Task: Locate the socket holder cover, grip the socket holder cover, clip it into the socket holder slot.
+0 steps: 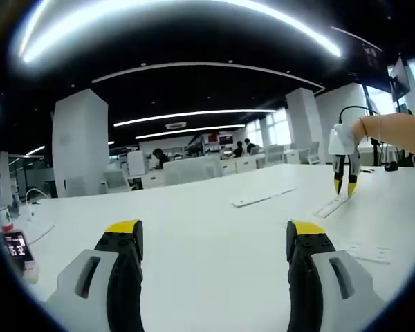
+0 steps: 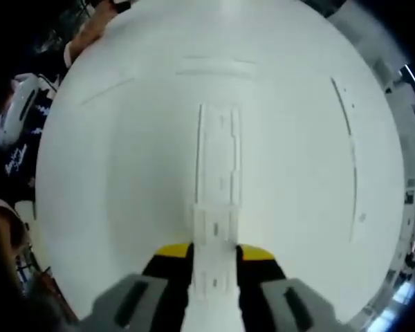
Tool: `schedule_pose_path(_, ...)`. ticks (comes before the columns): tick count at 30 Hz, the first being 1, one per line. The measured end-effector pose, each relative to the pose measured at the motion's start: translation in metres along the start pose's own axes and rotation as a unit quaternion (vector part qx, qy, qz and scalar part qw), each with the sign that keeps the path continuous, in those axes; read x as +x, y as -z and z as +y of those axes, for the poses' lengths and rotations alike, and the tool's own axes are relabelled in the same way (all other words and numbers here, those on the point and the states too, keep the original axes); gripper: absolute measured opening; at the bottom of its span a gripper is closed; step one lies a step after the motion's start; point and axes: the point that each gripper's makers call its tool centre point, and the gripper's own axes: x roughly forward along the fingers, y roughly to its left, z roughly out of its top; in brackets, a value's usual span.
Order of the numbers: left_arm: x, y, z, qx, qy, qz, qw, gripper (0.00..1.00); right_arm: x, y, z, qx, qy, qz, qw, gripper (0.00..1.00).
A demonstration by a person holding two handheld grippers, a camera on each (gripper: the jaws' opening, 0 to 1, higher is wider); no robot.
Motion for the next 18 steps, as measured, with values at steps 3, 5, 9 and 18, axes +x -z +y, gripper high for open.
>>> schedule_pose_path(3,-0.0005,-0.0004,0.0002,0.000,0.000,-0.001,1.0000,0.84,0.0000,-0.0003,0.0005,-0.001,0.001,0.002,1.0000,0.27)
schedule_pose_path(5,-0.0005,-0.0006,0.0005,0.000,0.000,-0.001,1.0000,0.84,-0.0001,-0.0005,0.0012,0.001,0.001,0.002,1.0000,0.27)
schedule_pose_path(9,-0.0002,0.0000,0.0007,0.000,0.000,0.001,1.0000,0.84,-0.0001,-0.0012,0.0014,0.011,0.000,-0.001,0.9999,0.27)
schedule_pose_path(18,-0.0002,-0.0001,0.0015,0.001,0.000,0.001,1.0000,0.84,0.0002,-0.0018,0.0040,0.016,-0.002,0.001,0.9999,0.27)
